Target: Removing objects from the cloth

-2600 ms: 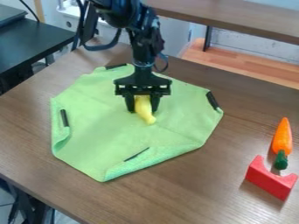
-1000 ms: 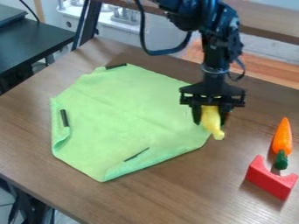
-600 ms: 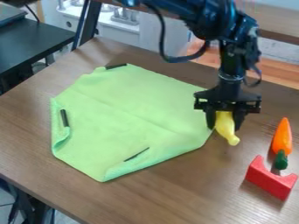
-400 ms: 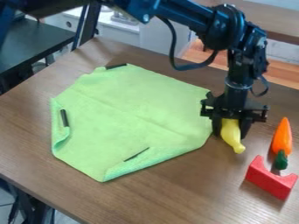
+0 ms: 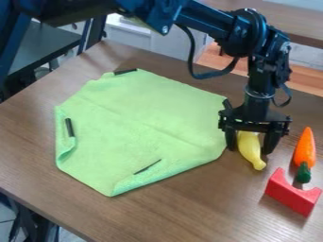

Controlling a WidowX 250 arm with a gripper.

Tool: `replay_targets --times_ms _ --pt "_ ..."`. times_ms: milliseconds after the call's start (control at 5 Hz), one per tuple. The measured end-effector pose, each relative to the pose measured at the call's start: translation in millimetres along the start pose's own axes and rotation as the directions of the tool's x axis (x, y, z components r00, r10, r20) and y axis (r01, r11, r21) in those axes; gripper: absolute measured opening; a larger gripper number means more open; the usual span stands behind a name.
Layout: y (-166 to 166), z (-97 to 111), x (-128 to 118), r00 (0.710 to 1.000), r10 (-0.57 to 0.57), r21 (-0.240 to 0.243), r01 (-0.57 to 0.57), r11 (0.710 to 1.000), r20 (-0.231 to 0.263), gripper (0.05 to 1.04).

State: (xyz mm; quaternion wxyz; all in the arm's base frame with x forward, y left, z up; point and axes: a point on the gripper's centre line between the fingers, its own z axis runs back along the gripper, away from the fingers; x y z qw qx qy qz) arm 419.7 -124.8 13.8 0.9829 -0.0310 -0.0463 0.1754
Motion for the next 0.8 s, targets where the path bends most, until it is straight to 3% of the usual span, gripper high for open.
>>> replay_targets --times_ms 200,400,600,800 --pt "12.2 2.8 4.0 0.998 0.033 -0.013 -0.034 0.999 -0.051 1.001" --pt "50.4 29.5 33.2 0.983 0.124 -0.094 -0.137 0.986 -0.132 1.001" --pt "86.1 56.9 50.7 0.97 0.202 -0.081 -0.214 0.973 -0.134 1.001" --pt "120.0 63.9 52.7 0.951 0.294 0.09 -0.286 0.954 -0.096 1.001"
